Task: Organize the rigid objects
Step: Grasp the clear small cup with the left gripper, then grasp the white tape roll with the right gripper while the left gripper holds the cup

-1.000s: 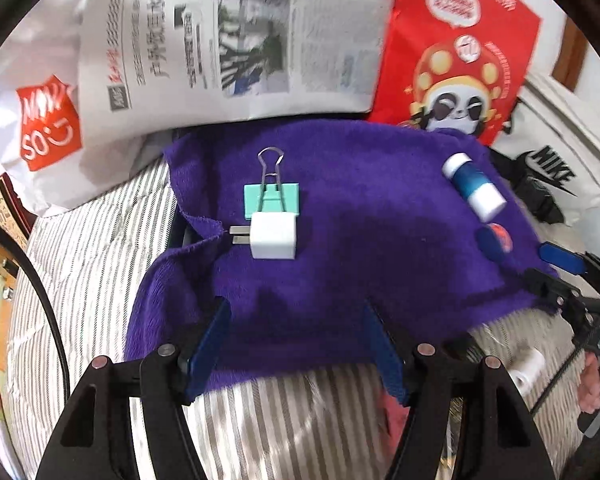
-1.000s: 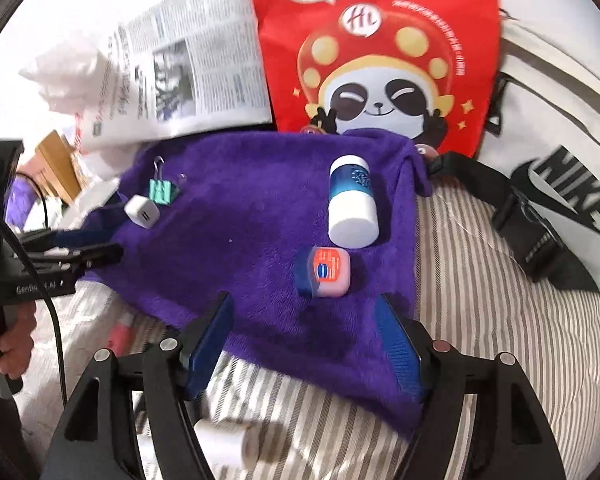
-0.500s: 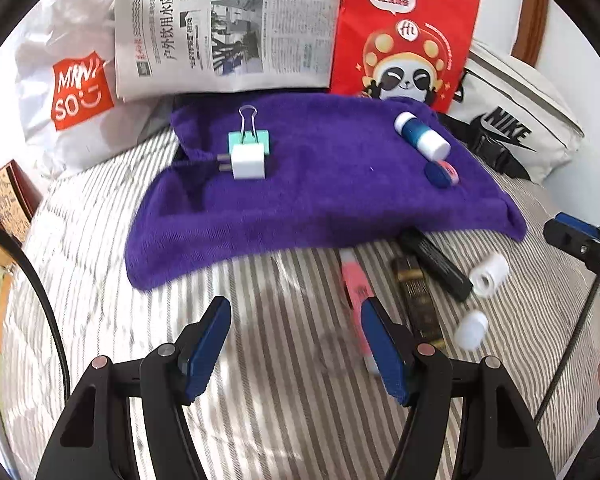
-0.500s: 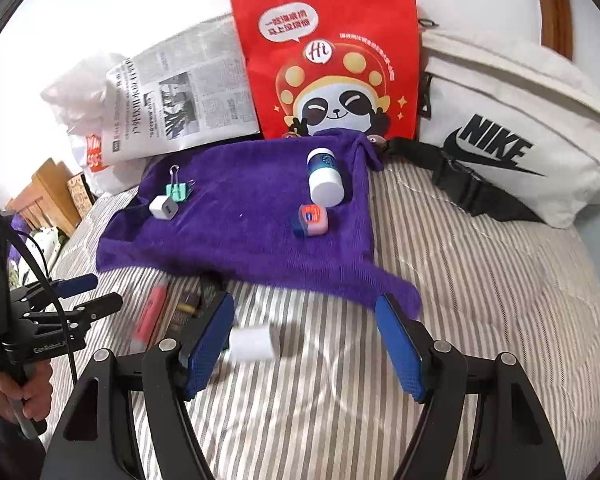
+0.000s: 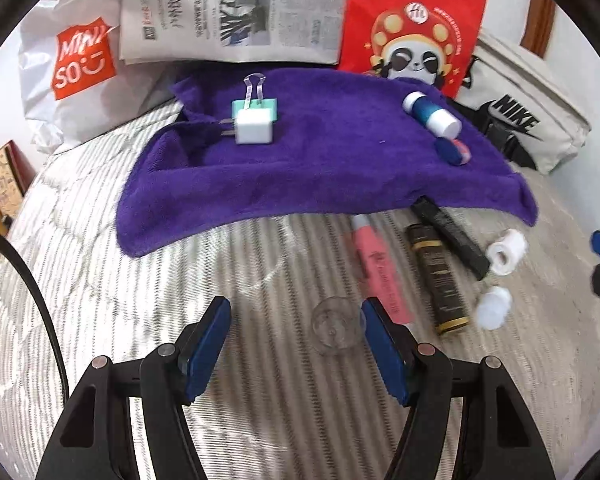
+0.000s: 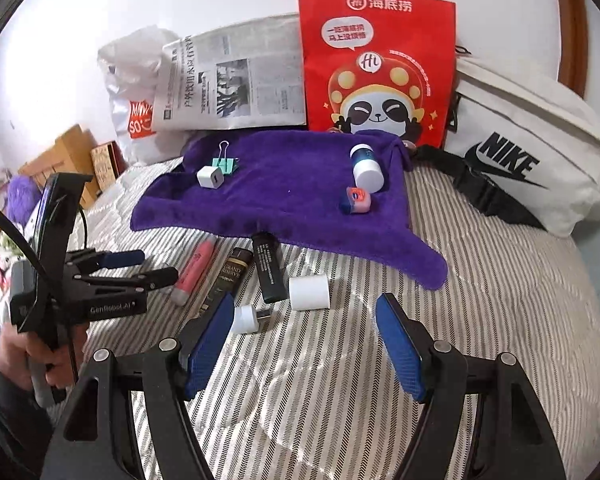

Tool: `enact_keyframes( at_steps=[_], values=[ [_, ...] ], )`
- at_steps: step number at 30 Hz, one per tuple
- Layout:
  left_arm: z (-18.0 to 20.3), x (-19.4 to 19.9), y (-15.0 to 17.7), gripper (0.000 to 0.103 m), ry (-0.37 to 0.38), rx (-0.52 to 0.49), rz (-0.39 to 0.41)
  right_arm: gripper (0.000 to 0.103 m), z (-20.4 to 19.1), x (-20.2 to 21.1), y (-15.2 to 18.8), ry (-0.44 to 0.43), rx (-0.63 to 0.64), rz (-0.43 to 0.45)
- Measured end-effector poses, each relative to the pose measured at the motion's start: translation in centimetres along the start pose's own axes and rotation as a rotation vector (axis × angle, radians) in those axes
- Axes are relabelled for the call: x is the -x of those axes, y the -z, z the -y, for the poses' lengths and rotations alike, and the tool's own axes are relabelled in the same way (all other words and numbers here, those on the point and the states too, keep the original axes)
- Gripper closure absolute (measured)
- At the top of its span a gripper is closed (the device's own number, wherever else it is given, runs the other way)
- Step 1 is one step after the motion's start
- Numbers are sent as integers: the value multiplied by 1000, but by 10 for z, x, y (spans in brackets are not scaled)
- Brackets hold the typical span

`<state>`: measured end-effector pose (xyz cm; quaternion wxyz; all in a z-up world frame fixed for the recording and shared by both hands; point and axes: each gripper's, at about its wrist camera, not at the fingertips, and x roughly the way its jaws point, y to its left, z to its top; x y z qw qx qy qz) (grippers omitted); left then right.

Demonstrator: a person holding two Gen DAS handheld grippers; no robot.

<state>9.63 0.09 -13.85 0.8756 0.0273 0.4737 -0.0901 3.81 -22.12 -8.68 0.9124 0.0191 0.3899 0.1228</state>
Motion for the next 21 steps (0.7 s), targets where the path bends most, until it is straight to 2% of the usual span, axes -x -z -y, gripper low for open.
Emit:
enact_keyframes(
  at_steps=[8,9,12,13,15,21],
  values=[
    [8,-1,6,40,-28,-65,25,30,2,-9,5,10,4,-20],
    [9,0,7,47,-25,-73,44,30,3,-11,6,19,6,-27],
    [11,0,8,58,-10,-83,65,30,8,-20,11,45,6,-52],
    [11,0,8,68,-3,-88,70,30,10,-22,12,49,5,-57],
    [12,1,8,78,-2,-91,76,30,15,-28,13,56,-6,-67],
    [10,0,8,78,4,-87,79,30,20,-41,11,38,-35,-66]
  ],
)
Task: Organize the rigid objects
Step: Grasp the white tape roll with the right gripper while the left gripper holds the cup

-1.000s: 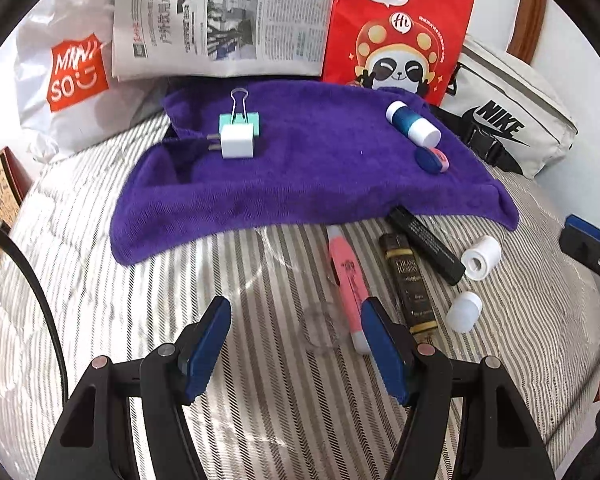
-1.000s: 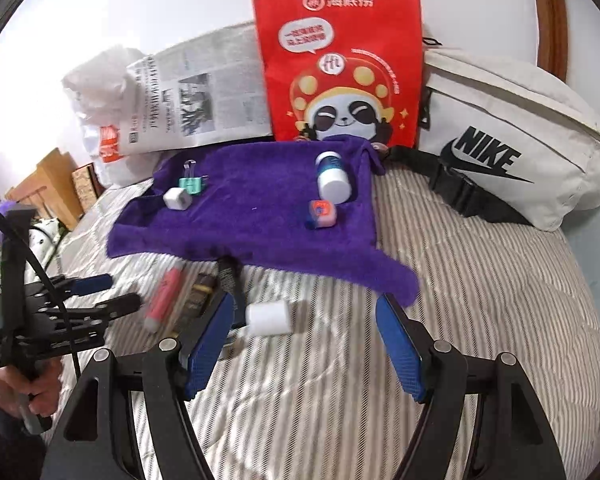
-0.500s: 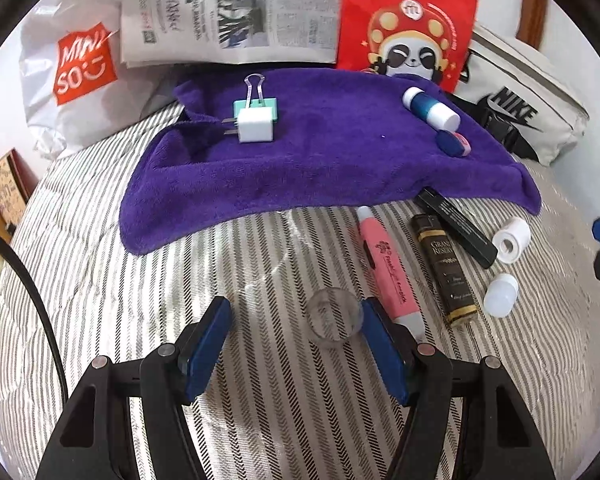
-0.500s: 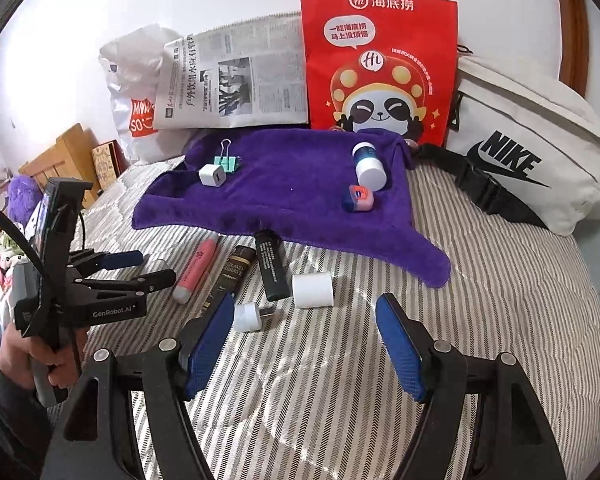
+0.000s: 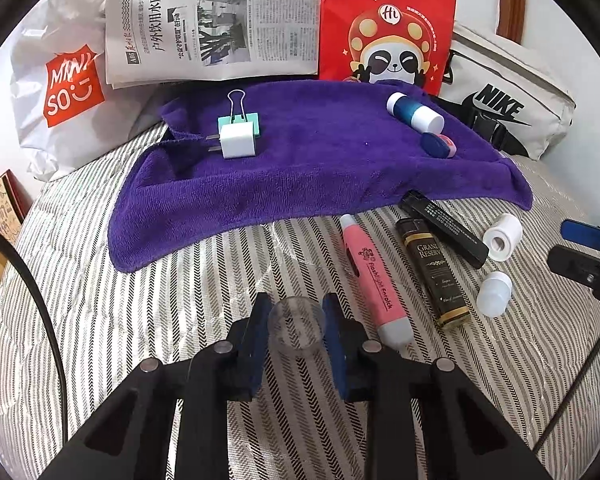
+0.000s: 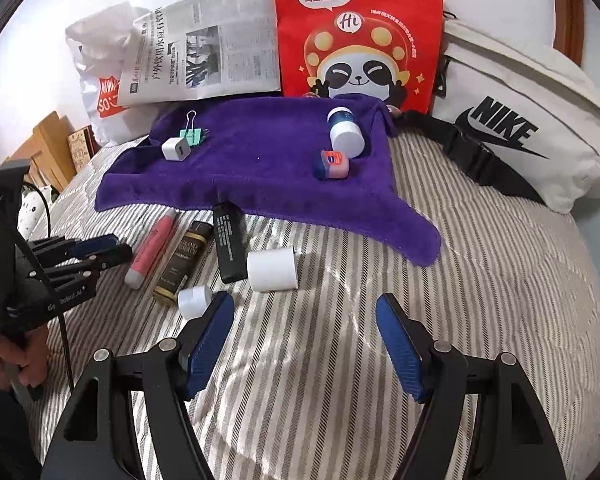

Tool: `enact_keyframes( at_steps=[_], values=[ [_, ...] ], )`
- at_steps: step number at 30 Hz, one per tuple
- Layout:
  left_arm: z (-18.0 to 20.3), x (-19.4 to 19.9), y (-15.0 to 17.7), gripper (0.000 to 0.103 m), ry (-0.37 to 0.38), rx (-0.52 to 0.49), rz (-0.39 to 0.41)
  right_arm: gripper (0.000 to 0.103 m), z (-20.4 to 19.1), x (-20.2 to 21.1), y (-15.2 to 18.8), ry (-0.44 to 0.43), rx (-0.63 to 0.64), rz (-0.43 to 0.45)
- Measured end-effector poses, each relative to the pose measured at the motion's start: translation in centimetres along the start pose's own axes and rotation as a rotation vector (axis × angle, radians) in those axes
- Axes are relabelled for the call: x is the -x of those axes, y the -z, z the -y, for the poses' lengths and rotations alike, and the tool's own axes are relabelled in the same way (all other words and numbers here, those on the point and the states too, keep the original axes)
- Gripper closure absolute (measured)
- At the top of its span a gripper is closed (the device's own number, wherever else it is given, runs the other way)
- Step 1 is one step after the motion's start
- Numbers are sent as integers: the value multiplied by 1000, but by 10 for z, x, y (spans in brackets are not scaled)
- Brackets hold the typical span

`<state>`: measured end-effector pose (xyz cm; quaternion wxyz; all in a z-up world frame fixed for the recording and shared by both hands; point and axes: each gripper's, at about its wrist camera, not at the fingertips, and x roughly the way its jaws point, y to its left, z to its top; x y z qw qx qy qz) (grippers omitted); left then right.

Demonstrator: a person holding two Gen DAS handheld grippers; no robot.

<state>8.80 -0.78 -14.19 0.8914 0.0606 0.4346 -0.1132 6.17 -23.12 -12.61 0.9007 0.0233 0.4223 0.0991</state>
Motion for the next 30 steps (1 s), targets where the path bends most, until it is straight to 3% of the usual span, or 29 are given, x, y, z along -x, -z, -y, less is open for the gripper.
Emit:
enact_keyframes(
  at_steps=[6,13,16,22,30],
  values=[
    [0,0,0,77,-7,-5,0,30,-10,-28,-1,-24,20,-26],
    [1,1,0,77,-4,-1,2,32,-19,-46,-6,81,85,-6],
    [1,1,1,77,-3,0,3,37,-18,-46,-6,73,93,2],
    [1,1,1,77,-3,1,3,72,-13,-54,-8,46,70,-21],
    [1,1,0,77,-4,1,3,72,-16,-43,-1,51,117,-30]
  ],
)
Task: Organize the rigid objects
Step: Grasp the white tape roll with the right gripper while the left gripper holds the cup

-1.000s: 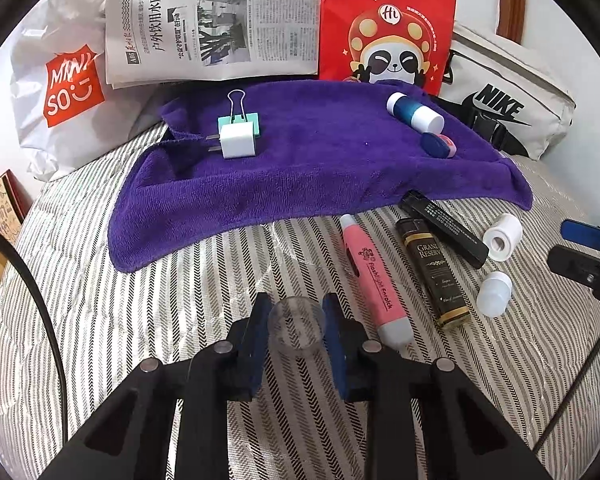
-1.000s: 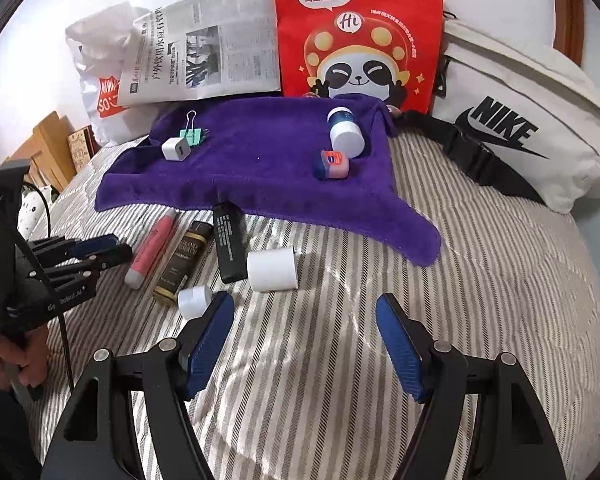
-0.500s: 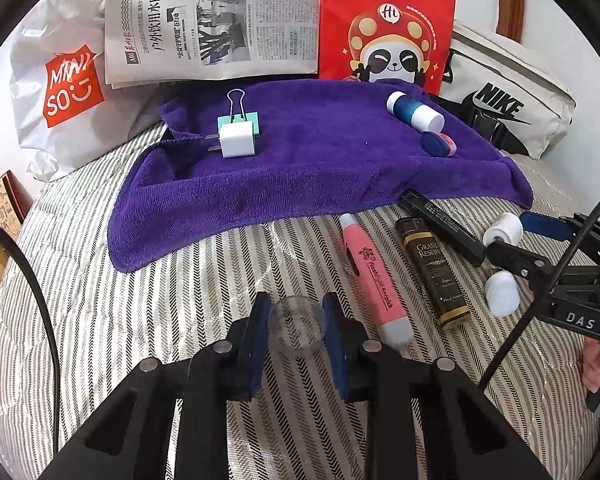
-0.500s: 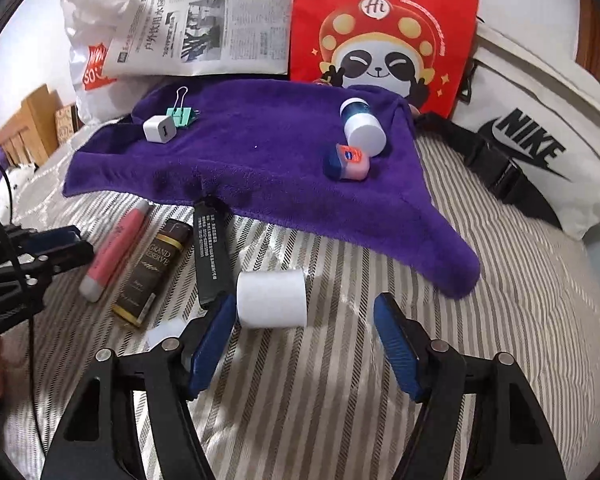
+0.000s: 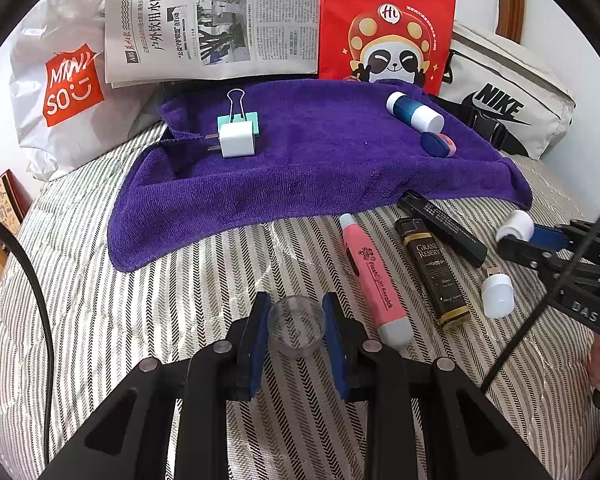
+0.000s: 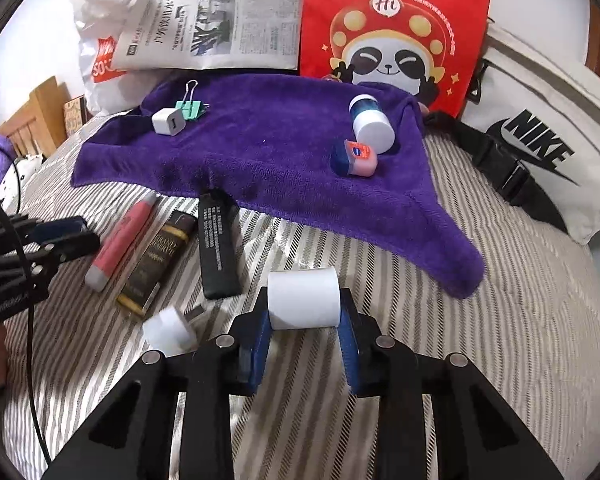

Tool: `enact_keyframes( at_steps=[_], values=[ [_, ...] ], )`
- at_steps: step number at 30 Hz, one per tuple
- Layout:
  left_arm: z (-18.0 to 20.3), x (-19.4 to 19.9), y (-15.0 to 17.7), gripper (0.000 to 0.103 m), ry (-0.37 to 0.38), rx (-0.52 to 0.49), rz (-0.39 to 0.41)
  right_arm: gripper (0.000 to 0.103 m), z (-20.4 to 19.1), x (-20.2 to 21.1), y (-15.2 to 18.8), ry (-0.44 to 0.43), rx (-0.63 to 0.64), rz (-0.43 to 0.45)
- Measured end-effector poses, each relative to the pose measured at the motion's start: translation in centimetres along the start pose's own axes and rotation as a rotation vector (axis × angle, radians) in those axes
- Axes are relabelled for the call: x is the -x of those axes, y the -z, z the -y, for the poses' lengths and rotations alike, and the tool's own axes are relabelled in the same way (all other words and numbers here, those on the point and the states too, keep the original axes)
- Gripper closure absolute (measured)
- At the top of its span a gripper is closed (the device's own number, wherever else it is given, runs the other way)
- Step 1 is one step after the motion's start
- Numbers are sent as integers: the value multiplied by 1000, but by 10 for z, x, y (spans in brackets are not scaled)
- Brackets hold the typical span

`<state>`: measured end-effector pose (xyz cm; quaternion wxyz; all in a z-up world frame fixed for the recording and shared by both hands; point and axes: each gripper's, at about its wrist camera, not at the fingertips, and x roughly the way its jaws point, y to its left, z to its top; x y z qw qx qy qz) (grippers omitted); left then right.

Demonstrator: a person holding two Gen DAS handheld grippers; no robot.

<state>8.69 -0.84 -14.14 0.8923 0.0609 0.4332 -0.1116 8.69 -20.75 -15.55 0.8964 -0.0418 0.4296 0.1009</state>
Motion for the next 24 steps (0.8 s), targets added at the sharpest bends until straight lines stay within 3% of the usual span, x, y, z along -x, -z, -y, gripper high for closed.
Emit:
enact_keyframes(
  at_steps=[12,24],
  values=[
    [0,0,0,77,0,2,0,70,5,-4,4,-37,-49,12],
    [2,0,0,77,-8,-5,1,72,1,-3,3,-9,-26,11]
  ],
)
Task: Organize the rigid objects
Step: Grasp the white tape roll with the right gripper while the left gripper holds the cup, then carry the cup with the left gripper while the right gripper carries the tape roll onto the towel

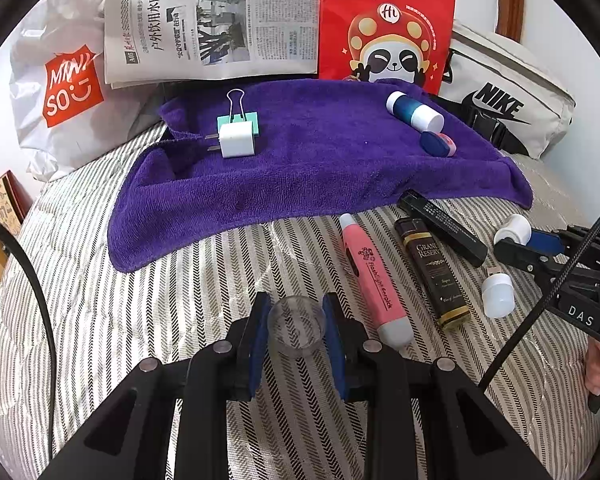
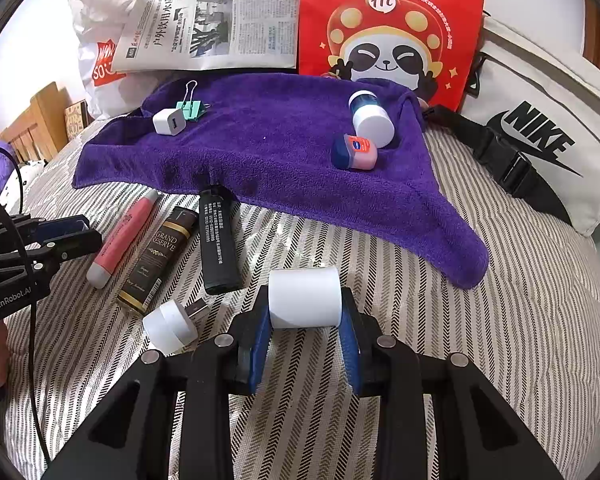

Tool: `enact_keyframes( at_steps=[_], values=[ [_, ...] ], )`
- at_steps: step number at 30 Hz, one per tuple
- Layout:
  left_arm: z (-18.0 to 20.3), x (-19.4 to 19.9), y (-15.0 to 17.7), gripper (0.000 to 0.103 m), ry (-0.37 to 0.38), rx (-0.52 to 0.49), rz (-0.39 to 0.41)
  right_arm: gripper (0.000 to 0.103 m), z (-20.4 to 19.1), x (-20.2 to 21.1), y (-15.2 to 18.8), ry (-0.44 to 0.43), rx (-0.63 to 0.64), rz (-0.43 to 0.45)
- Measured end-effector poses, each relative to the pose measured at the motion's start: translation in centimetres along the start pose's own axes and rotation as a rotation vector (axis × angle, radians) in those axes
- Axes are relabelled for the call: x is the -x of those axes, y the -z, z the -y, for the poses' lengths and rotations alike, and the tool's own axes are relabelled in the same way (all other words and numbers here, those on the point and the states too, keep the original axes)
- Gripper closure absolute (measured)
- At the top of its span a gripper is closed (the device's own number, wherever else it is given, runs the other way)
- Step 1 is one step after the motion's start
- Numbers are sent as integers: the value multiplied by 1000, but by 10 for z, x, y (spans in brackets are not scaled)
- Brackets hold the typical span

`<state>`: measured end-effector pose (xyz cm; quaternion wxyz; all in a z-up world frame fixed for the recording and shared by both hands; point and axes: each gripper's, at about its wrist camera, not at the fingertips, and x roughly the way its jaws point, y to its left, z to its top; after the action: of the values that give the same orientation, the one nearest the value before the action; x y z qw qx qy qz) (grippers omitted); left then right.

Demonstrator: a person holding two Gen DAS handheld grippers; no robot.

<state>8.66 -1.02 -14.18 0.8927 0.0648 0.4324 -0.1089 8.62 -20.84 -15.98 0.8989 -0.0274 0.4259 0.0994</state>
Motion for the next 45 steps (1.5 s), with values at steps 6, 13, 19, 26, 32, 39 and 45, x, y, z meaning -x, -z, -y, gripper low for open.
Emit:
enact_keyframes(
  at_steps=[6,13,19,26,32,39,45],
  values=[
    [2,0,0,77,-10,-8,0,72,-1,0,0,11,12,1],
    [1,0,0,77,-13,-9,2,72,0,0,0,-4,1,3],
    [1,1,0,78,-17,7,0,72,3,1,0,-29,-6,-1],
    [-6,16,-8,78,-23,13,18,72,16,24,-17,-97,-20,19],
    [-39,23,-39,78,-7,107,36,72,33,40,-58,-98,-31,62],
    [-66,14,-79,78,-7,139,56,72,40,30,-117,-88,14,82],
    [-78,-27,-96,78,-34,152,1,72,35,-17,-155,-118,6,22]
  ],
)
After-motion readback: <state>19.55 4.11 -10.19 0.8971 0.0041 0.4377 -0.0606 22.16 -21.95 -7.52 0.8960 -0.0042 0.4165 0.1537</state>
